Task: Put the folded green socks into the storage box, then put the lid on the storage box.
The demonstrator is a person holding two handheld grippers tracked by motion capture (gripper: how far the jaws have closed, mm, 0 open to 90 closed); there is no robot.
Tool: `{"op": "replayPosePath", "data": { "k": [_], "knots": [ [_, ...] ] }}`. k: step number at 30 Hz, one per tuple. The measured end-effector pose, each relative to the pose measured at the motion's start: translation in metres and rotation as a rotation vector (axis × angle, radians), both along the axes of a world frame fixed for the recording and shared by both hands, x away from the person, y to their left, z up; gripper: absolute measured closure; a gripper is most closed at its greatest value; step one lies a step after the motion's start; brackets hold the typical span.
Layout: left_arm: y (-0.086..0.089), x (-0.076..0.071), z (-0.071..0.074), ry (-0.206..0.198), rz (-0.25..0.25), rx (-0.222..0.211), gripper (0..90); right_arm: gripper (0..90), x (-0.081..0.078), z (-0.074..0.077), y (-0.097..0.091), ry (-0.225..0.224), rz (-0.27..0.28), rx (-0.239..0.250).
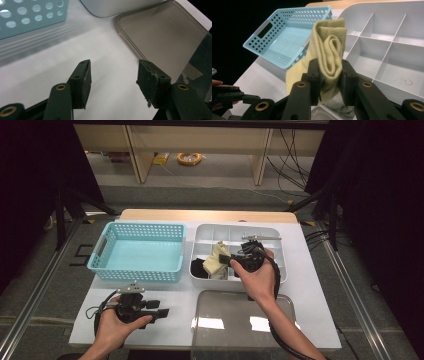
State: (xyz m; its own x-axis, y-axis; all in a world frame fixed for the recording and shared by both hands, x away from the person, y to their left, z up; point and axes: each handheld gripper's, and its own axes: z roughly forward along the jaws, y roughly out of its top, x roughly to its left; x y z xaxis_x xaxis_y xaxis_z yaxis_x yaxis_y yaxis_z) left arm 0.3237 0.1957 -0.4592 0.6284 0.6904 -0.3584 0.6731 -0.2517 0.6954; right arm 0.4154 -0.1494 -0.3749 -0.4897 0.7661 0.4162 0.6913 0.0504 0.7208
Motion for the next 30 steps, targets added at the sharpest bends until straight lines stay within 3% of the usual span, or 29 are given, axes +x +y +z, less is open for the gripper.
{"op": "replayPosePath", "data": {
  "k": [13,15,22,24,25,26,27,30],
  "knots": [
    [-0.003,0.0,-0.001,0.003,-0.017,-0.011,44.0,74.1,0.004,0.002,-0.01,-0.008,-0.025,0.0],
    [-0.003,-0.001,-0.001,0.001,-0.012,0.006,44.0,74.1,0.005,0.002,-0.013,-0.02,-0.024,-0.014],
    [-0.005,-0.002,0.0,-0.002,-0.016,-0.007,44.0,74.1,0.005,0.003,-0.028,-0.017,-0.072,-0.034],
    [-0.005,-0.002,0.0,0.0,-0.013,-0.006,44.0,74.1,0.004,0.003,-0.032,0.015,-0.097,-0.03],
    [-0.005,-0.002,0.0,0.0,-0.015,-0.007,43.9,74.1,0.006,0.0,-0.036,-0.018,-0.091,-0.053],
    [-0.005,-0.003,0.0,0.0,-0.012,-0.005,43.9,74.1,0.004,0.001,-0.035,0.016,-0.11,-0.039],
    [-0.005,-0.003,0.0,-0.001,-0.012,-0.002,43.9,74.1,0.006,-0.001,-0.039,-0.006,-0.104,-0.056],
    [-0.005,-0.002,0.0,0.0,-0.02,-0.006,43.9,74.0,0.008,-0.004,-0.04,0.016,-0.114,-0.062]
  ]
}}
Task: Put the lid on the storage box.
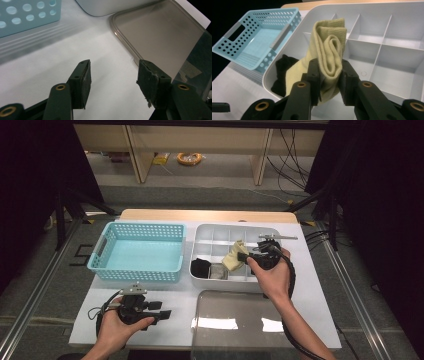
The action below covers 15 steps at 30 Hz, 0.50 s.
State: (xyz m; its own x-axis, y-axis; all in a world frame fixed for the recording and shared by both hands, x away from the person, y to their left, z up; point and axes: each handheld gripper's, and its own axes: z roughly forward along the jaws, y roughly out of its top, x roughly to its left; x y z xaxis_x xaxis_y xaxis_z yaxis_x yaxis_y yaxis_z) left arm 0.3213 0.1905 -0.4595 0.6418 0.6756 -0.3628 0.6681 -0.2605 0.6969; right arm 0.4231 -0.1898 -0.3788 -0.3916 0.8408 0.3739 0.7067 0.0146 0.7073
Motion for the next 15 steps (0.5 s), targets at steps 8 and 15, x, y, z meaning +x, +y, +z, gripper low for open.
{"op": "replayPosePath", "data": {
  "k": [8,15],
  "knots": [
    [0.001,0.0,0.0,0.001,0.001,-0.002,43.9,74.0,0.003,-0.011,0.0,0.085,-0.024,-0.057],
    [0.0,0.0,0.0,0.002,-0.002,0.006,43.9,73.9,0.008,-0.021,0.0,0.078,-0.017,-0.162]
  ]
}}
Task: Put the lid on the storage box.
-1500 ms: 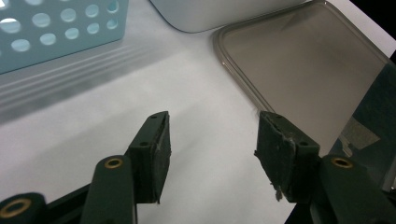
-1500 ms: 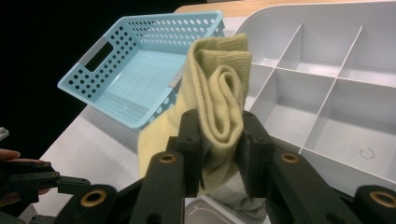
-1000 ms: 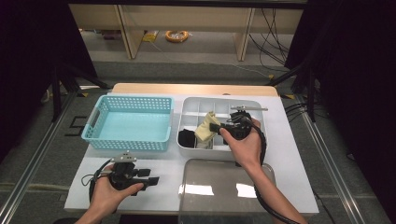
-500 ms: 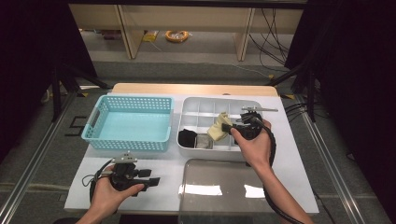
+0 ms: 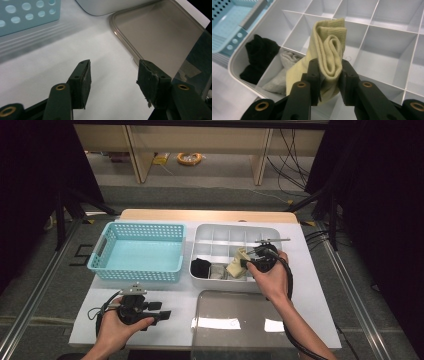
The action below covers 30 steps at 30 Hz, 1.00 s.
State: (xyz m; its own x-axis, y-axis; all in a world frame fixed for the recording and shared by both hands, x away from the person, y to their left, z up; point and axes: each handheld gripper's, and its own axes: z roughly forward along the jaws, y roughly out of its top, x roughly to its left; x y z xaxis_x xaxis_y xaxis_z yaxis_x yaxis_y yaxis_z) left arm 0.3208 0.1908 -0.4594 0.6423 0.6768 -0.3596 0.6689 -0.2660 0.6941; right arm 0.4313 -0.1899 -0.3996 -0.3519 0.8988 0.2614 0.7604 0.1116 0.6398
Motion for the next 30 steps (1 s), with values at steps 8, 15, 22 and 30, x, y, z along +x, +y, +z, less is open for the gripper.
{"op": "replayPosePath", "data": {
  "k": [8,15,22,30],
  "knots": [
    [-0.001,0.0,-0.001,-0.001,-0.009,-0.003,43.8,73.9,0.002,-0.005,0.002,-0.019,0.029,-0.108],
    [-0.002,-0.001,-0.001,0.001,-0.001,0.0,43.8,73.9,0.003,-0.009,0.008,-0.009,0.052,-0.139],
    [-0.002,-0.001,-0.001,0.001,-0.01,-0.003,43.8,73.9,0.005,-0.013,0.009,0.004,0.073,-0.178],
    [-0.003,-0.001,-0.001,-0.002,-0.013,-0.007,43.9,73.3,0.005,-0.019,0.015,0.032,0.098,-0.208]
  ]
}}
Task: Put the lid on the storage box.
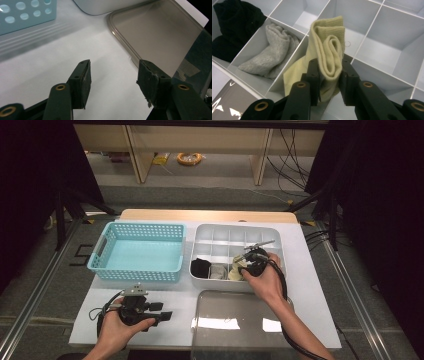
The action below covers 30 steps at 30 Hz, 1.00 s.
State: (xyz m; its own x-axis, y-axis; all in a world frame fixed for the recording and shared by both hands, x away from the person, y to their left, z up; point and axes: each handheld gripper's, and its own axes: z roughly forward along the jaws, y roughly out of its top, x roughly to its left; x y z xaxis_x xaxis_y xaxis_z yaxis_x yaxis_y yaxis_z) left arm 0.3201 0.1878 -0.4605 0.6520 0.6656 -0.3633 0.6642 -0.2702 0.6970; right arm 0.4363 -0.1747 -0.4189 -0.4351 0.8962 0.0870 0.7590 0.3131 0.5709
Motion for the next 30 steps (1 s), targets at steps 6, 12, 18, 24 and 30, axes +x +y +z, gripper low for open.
{"op": "replayPosePath", "data": {
  "k": [6,12,18,24,30],
  "knots": [
    [-0.001,0.0,0.0,0.001,-0.001,-0.003,43.8,71.9,0.002,-0.002,0.005,-0.001,0.035,-0.033],
    [-0.001,-0.001,0.0,-0.001,0.005,0.005,43.9,65.8,0.0,0.002,0.007,-0.011,0.032,-0.03],
    [-0.001,-0.001,0.0,0.002,-0.006,-0.003,43.9,60.8,0.001,0.009,0.003,-0.039,0.011,0.009],
    [0.0,-0.001,0.0,0.002,-0.009,-0.004,44.0,58.7,0.001,0.008,0.001,-0.047,-0.02,0.026],
    [-0.001,-0.001,0.0,-0.005,-0.007,0.002,44.0,57.2,0.001,0.014,-0.002,-0.017,-0.017,0.084]
  ]
}}
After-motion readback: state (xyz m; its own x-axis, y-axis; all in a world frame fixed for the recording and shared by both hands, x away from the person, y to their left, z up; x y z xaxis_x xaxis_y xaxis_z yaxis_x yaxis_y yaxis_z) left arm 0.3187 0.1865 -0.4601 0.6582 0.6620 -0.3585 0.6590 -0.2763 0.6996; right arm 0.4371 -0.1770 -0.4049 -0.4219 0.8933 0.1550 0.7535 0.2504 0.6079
